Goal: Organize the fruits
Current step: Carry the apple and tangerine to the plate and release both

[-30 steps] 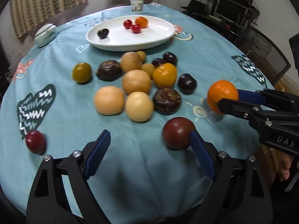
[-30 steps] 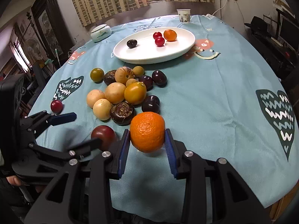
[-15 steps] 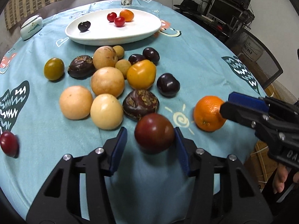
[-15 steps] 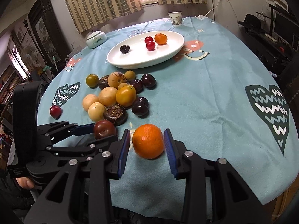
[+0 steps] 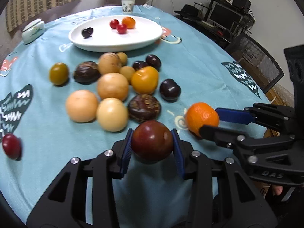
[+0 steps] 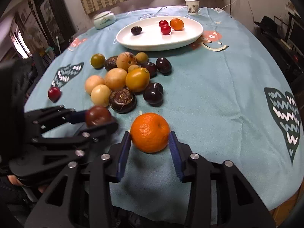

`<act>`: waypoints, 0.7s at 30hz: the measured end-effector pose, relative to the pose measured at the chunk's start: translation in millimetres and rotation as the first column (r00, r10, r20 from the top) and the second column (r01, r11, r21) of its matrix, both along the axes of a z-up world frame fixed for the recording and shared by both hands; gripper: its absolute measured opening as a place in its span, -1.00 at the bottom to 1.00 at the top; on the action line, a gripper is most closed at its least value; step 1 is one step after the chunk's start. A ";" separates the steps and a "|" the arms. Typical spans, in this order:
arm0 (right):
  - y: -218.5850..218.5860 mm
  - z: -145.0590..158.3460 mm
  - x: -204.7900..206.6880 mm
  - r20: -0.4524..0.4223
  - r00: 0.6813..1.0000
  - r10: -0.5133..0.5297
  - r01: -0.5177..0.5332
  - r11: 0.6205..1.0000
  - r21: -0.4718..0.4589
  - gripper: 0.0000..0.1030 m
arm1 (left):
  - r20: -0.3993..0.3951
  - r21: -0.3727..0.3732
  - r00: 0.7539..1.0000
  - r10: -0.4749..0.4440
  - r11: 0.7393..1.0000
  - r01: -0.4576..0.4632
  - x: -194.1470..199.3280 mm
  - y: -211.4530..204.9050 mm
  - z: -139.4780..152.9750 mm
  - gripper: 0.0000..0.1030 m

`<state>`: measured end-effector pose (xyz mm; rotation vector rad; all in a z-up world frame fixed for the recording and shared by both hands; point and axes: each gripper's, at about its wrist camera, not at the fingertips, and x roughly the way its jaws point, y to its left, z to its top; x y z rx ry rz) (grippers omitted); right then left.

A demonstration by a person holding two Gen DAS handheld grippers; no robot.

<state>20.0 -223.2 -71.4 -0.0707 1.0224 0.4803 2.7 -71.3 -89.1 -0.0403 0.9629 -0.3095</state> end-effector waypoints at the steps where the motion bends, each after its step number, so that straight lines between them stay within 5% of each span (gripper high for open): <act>1: 2.3 -2.2 1.4 0.000 1.000 0.002 -0.002 1.000 -0.007 -0.10 | 0.004 -0.010 1.000 0.009 1.000 -0.009 -1.8 4.8 2.7 -0.23; 4: 8.6 -10.1 10.7 0.010 1.000 -0.017 0.018 0.999 -0.051 -0.09 | 0.026 -0.029 0.999 0.034 0.999 -0.033 -6.4 17.8 13.0 -0.23; 12: -0.6 -7.3 25.1 0.031 0.998 -0.061 0.060 0.998 0.024 -0.19 | 0.089 -0.036 0.991 0.100 0.995 -0.097 2.9 51.8 42.2 -0.23; 21: 16.3 18.0 58.8 0.057 0.998 -0.024 0.024 1.000 0.002 -0.19 | 0.105 0.005 0.986 0.131 0.991 -0.132 85.2 76.7 71.2 -0.23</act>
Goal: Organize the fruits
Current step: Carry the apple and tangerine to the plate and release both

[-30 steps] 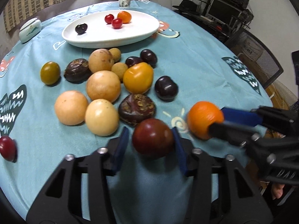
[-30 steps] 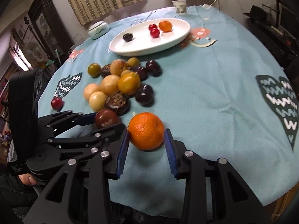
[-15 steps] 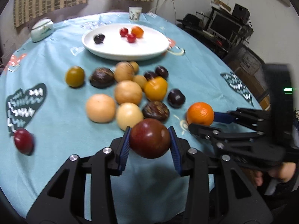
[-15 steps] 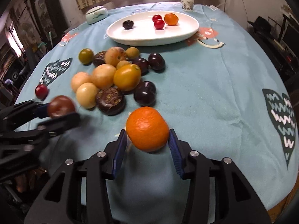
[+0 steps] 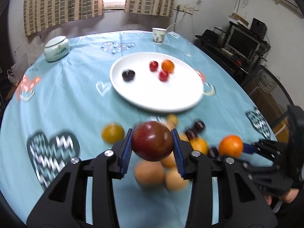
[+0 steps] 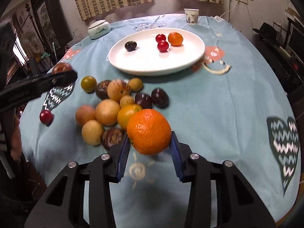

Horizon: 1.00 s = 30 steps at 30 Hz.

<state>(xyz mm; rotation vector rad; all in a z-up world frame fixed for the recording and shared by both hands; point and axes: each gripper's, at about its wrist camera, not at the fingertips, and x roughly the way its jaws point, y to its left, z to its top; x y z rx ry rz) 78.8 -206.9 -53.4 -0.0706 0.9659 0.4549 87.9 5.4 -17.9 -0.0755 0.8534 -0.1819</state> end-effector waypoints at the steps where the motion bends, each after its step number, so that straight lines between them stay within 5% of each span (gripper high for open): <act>1: 3.1 3.7 7.6 0.004 1.000 0.006 -0.006 1.000 -0.003 -0.19 | -0.006 0.002 1.000 0.008 1.000 -0.008 17.5 2.2 3.0 -0.22; 8: 22.8 34.2 109.4 0.025 1.000 0.014 -0.014 1.000 0.027 -0.19 | -0.069 0.051 0.996 0.064 0.997 -0.061 150.7 0.6 10.1 -0.22; 14: 27.5 5.7 203.2 -0.054 0.998 -0.039 0.038 0.999 -0.036 -0.19 | -0.148 0.061 0.987 0.070 0.996 -0.061 228.0 -12.6 -15.5 -0.22; 24: 22.9 -11.7 237.3 -0.089 0.995 -0.053 0.049 0.998 -0.040 -0.18 | -0.201 0.076 0.976 0.081 0.995 -0.067 263.2 -9.9 -42.7 -0.19; 26: 25.6 -13.0 241.7 -0.094 0.993 -0.067 0.061 0.996 -0.072 -0.13 | -0.210 0.075 0.974 0.082 0.995 -0.068 264.6 -9.2 -39.1 -0.07; 28: 27.8 -7.5 238.6 -0.052 0.996 -0.072 0.067 0.992 -0.104 0.09 | -0.171 0.057 0.981 0.095 0.995 -0.086 256.6 -3.2 -23.7 0.31; 30: 28.9 5.4 230.4 0.022 0.998 -0.061 0.063 0.991 -0.118 0.25 | -0.110 0.066 0.988 0.109 0.993 -0.102 240.7 5.6 1.3 0.32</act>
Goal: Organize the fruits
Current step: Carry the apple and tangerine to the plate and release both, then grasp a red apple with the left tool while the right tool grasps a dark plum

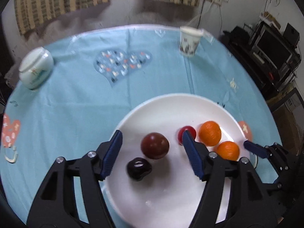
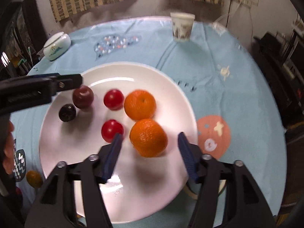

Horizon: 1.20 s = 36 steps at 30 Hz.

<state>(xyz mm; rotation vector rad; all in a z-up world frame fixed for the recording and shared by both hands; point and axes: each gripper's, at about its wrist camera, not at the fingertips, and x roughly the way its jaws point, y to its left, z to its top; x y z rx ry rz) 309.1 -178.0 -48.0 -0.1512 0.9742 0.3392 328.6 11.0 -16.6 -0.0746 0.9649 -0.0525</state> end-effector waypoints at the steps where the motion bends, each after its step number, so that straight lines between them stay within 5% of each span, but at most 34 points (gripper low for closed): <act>1: 1.6 6.1 -3.5 0.024 1.000 0.008 -0.008 1.000 -0.015 0.25 | 0.014 0.003 1.000 0.002 1.000 -0.002 -6.8 4.2 10.2 0.39; 8: 3.2 37.8 -49.4 0.051 0.997 0.053 -0.055 0.998 0.036 0.25 | 0.125 0.068 0.991 0.053 0.996 -0.062 -109.8 52.8 62.2 0.76; 14: -5.7 33.1 -122.9 0.020 0.997 0.075 -0.076 0.994 0.073 0.26 | 0.137 0.149 0.982 0.132 0.977 -0.152 -217.0 88.5 32.9 0.77; 19: -17.7 21.0 -188.8 0.003 0.999 0.051 -0.051 0.991 0.125 0.26 | 0.146 0.141 0.963 0.227 0.959 -0.247 -288.3 98.1 -6.0 0.77; 27: -17.6 12.2 -237.2 -0.017 0.999 0.037 -0.035 0.990 0.136 0.26 | 0.076 0.199 0.964 0.254 0.944 -0.265 -321.7 85.2 -56.5 0.77; 36: -26.4 13.6 -245.7 -0.026 1.000 0.008 -0.004 0.987 0.159 0.26 | 0.129 0.128 0.949 0.288 0.944 -0.304 -338.1 99.4 -42.6 0.77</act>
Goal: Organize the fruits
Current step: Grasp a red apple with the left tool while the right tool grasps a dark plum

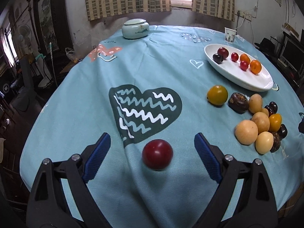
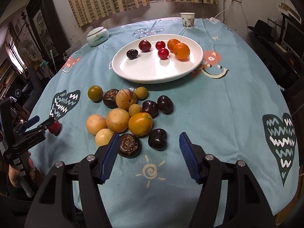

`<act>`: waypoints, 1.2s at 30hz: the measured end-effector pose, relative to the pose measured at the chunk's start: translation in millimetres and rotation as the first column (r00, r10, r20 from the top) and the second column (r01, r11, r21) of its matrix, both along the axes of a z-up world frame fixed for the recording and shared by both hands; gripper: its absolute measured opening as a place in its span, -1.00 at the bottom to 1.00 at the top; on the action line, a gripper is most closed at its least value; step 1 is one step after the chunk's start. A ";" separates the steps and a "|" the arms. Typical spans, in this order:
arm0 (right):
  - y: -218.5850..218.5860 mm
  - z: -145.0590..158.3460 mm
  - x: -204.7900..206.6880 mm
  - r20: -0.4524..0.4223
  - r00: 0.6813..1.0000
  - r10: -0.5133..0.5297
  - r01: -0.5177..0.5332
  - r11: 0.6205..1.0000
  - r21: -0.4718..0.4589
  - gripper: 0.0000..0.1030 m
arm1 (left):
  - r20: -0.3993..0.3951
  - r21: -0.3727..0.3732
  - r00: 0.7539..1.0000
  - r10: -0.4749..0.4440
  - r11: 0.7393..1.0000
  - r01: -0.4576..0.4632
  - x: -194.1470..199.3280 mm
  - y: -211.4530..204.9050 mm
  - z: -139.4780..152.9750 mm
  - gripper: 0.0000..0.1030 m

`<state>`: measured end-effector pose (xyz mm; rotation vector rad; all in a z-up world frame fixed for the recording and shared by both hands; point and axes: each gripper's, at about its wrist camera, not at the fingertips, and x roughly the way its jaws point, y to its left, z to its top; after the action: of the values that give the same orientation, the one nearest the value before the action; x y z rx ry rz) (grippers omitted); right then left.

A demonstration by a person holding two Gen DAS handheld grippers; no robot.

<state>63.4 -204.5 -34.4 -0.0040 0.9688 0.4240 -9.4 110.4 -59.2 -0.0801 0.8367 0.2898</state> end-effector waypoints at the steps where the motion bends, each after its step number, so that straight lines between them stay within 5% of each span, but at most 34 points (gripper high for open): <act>1: -0.2 -1.1 -1.1 -0.003 1.000 0.001 -0.001 1.000 0.001 0.26 | 0.009 -0.012 1.000 -0.005 1.000 0.005 -2.0 0.3 1.9 0.77; 5: 0.2 -6.5 -2.5 -0.020 1.000 0.004 -0.004 1.000 0.007 0.26 | 0.014 -0.032 0.999 -0.030 0.999 0.030 -1.5 -7.1 -0.2 0.74; 9: 0.7 -7.7 -3.5 -0.024 1.000 0.007 -0.007 1.000 0.005 0.26 | -0.019 -0.036 0.997 -0.071 0.997 0.070 8.2 -18.1 -13.2 0.28; 14: -3.3 -15.0 -0.1 -0.025 1.000 -0.003 0.003 1.000 -0.002 0.26 | -0.021 0.024 0.999 -0.029 0.999 0.029 11.8 -15.2 -22.0 0.01; 17: -3.2 -26.1 6.4 -0.022 1.000 0.000 0.000 1.000 0.017 0.26 | 0.000 0.019 1.000 -0.021 1.000 0.021 7.0 -11.0 -17.3 -0.41; 21: 8.4 -42.2 17.2 -0.033 0.999 -0.001 -0.001 0.999 -0.033 0.19 | 0.004 0.040 0.999 -0.042 0.998 0.042 4.5 -8.8 -19.0 -0.43; 23: 13.8 -48.4 19.3 -0.036 0.999 0.010 -0.012 0.999 -0.050 -0.15 | 0.013 0.037 0.999 -0.050 0.998 0.050 3.6 -8.0 -19.6 -0.43; 26: 13.1 -51.2 22.5 -0.038 0.999 0.002 -0.005 0.998 -0.068 -0.42 | 0.023 0.010 0.998 -0.066 0.998 0.066 2.6 -3.4 -19.3 -0.43; 34: 23.3 -56.2 22.5 -0.028 0.999 0.024 -0.027 0.994 -0.108 -0.44 | -0.006 -0.122 0.995 -0.101 0.988 0.100 2.9 5.3 -28.4 -0.24; 36: 22.0 -54.3 20.7 -0.038 0.999 0.028 -0.031 0.996 -0.084 -0.45 | -0.008 -0.094 0.994 -0.105 0.990 0.104 0.6 -1.2 -29.4 -0.24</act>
<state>84.1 -182.5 -88.7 -0.0880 1.0234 0.4112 -8.9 109.3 -88.6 -0.1220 0.8639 0.1528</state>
